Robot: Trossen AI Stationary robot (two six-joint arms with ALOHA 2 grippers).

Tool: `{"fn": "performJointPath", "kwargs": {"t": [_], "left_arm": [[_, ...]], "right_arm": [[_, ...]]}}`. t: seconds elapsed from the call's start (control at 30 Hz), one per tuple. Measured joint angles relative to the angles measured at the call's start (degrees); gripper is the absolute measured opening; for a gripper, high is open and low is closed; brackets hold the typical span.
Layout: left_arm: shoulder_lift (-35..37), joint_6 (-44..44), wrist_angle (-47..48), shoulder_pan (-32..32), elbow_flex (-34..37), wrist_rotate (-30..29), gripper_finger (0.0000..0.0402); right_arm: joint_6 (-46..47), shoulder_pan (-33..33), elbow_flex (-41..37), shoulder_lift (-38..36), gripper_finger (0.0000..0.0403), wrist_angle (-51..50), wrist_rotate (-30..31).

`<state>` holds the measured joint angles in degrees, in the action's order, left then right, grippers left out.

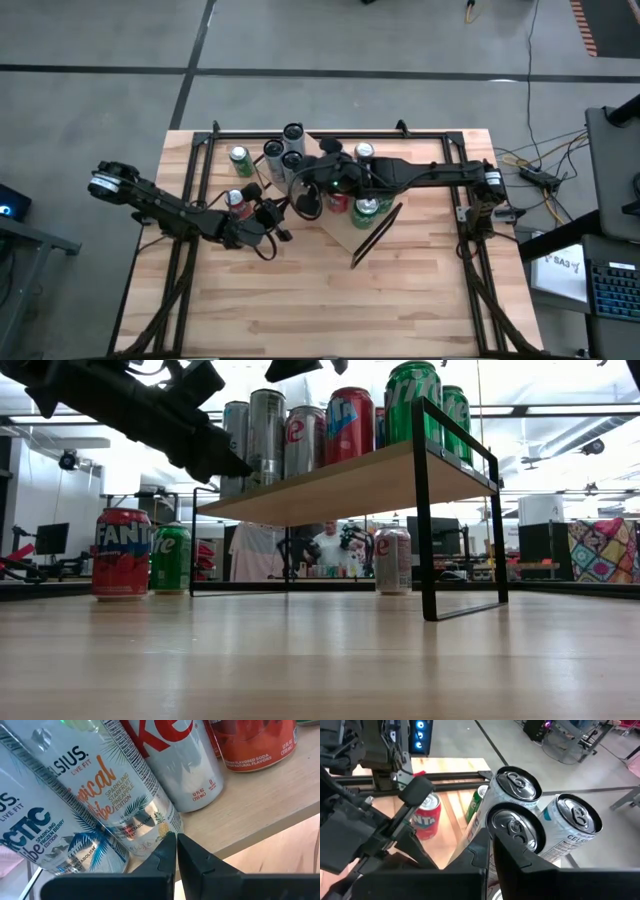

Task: Place canned beverage on shelf
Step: Put the yellow soda can on the shelf aligned with the blue soda can

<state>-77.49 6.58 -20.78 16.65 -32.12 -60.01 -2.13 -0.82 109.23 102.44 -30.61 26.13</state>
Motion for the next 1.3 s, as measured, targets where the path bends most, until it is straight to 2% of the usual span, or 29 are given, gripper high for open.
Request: {"fn": "performJointPath", "kwargs": {"t": [0.2,0.53,0.97,1.3], "left_arm": [[1.56,2.77,-0.01,2.45,0.0,0.02,0.0],[10.93,6.87,-0.12,9.75,-0.02,0.02,0.0],[20.3,6.43,-0.15,15.71,-0.04,0.0,0.0],[24.02,3.66,-0.17,16.57,-0.04,-0.02,0.0]], "right_arm": [[1.59,0.11,0.0,-0.51,0.0013,0.51,-0.01],[2.05,0.74,0.0,-0.09,0.0013,4.24,-0.72],[1.68,0.85,-0.37,0.08,0.0013,3.81,-0.8],[2.16,0.85,-1.19,0.11,0.0013,1.81,-0.42]]}}
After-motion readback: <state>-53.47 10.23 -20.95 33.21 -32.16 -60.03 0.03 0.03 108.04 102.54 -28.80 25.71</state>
